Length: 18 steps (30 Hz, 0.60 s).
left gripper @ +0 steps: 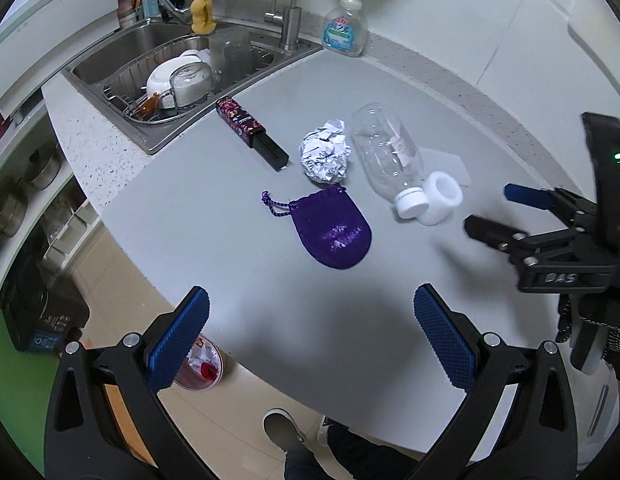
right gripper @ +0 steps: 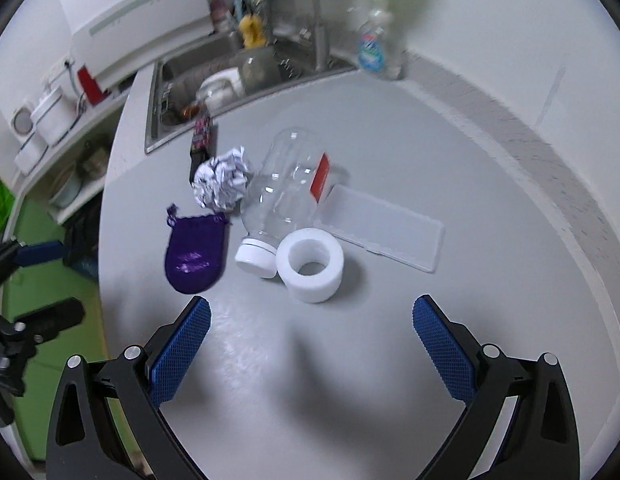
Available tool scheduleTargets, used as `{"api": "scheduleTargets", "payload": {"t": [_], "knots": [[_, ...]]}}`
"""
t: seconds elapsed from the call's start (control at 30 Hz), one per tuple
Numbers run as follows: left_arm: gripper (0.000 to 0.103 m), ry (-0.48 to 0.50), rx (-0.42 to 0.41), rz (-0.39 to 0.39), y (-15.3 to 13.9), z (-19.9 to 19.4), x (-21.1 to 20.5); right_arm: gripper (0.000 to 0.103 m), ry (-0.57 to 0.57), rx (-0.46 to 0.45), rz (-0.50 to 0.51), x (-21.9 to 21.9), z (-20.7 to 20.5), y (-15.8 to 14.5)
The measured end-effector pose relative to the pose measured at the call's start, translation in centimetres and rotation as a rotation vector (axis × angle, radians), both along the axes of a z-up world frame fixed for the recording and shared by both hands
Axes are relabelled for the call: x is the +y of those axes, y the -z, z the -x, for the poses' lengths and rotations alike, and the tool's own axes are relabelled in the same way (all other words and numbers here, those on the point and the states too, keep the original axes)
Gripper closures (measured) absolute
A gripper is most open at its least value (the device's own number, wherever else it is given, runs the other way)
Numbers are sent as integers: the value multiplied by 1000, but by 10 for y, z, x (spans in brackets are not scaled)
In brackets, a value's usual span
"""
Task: Collect trash
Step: 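Grasp the white tape roll with the right gripper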
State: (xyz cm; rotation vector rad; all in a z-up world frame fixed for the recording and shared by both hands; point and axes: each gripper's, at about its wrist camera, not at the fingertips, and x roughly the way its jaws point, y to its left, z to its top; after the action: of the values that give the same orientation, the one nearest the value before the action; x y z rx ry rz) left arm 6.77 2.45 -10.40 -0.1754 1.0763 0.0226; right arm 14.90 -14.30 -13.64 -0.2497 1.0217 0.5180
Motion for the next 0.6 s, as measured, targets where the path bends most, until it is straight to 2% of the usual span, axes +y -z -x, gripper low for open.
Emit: {"api": "scheduleTargets", "payload": {"t": [0.13, 0.17, 0.23, 0.3, 0.5, 0.57, 0.6], "knots": [[3, -31, 25, 3, 9, -6, 4, 7, -61, 24, 35, 12, -13, 19], [3, -35, 29, 4, 10, -7, 5, 11, -75, 25, 37, 14, -17, 22], [3, -47, 39, 4, 14, -8, 7, 28, -90, 33, 46, 16, -21, 26], [3, -58, 48, 7, 18, -9, 9, 36, -111, 45, 48, 19, -25, 30], [3, -72, 63, 16, 24, -13, 14, 49, -170, 54, 42, 25, -25, 35], [3, -74, 65, 20, 25, -14, 14, 55, -166, 59, 34, 23, -26, 35], [3, -74, 66, 22, 26, -15, 14, 62, -165, 58, 33, 21, -25, 34]]}}
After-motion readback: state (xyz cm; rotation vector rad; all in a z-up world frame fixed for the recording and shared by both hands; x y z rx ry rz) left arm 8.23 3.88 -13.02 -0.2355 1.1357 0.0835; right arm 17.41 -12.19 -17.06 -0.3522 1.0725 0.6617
